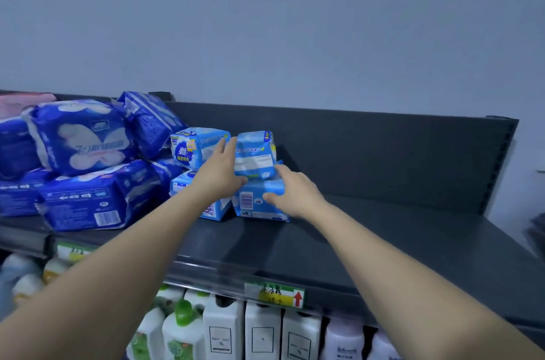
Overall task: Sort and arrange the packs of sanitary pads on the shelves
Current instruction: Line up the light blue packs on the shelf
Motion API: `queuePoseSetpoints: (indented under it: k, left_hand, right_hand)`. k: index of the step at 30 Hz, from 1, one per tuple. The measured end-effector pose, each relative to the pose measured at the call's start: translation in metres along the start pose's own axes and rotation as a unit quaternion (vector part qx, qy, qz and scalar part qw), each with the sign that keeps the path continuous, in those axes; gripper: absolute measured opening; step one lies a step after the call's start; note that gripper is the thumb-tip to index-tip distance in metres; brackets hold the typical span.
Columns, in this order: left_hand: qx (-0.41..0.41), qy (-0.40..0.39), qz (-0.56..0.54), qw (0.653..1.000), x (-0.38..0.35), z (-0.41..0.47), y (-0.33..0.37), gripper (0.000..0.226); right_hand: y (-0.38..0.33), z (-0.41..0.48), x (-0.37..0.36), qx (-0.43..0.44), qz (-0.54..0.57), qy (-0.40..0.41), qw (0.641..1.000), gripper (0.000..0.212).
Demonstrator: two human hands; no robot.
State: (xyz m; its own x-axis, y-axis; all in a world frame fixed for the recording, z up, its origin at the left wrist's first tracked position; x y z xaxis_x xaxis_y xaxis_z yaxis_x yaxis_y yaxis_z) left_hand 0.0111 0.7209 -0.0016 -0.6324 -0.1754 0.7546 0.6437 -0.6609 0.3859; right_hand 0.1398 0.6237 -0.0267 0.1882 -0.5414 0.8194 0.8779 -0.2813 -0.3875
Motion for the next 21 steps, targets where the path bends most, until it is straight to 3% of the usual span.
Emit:
queuePoseSetpoints:
  k: [5, 9, 15, 18, 19, 21]
  left_hand:
    - [0.002, -0.009, -0.026, 1.0, -0.022, 0.019, -0.005, 0.111]
    - [0.01, 0.029, -0.038, 0.999, -0.029, 0.032, -0.014, 0.125]
    - [0.066, 0.105, -0.228, 0.966, -0.016, 0.052, -0.027, 0.078]
    - [0.163, 0.013, -0.466, 0.869, -0.013, 0.055, -0.027, 0.041]
    - [0.183, -0.035, -0.497, 0.847, -0.011, 0.055, -0.026, 0.031]
    - [0.194, -0.122, -0.496, 0.837, -0.004, 0.052, -0.023, 0.028]
  right_hand:
    - [0.004, 0.014, -0.014, -0.03, 0.142, 0.048, 0.988, 0.073]
    - [0.001, 0.022, -0.013, -0.016, 0.223, 0.093, 0.97, 0.071]
    - [-0.011, 0.037, -0.002, -0.005, 0.292, 0.187, 0.938, 0.065]
    - [-0.005, 0.043, 0.004, -0.043, 0.296, 0.27, 0.915, 0.075]
    - [-0.003, 0.045, 0.003, -0.069, 0.322, 0.249, 0.911, 0.088]
    - [-0.002, 0.046, 0.0, -0.116, 0.417, 0.172, 0.885, 0.11]
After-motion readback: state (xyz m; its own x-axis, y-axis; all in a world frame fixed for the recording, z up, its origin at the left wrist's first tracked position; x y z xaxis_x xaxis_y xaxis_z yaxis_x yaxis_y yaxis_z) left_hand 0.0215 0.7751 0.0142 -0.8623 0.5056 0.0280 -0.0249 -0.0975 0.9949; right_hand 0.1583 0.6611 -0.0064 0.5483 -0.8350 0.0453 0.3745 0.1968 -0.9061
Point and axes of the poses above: each hand's wrist, its own z-axis towards the middle knuckle, its own x-axis out of the back of the hand, y = z × x, the point moved 5 cm from there along z, towards the middle knuckle, and after that the axes turned 13 degrees about y, right-handed, at the moved point
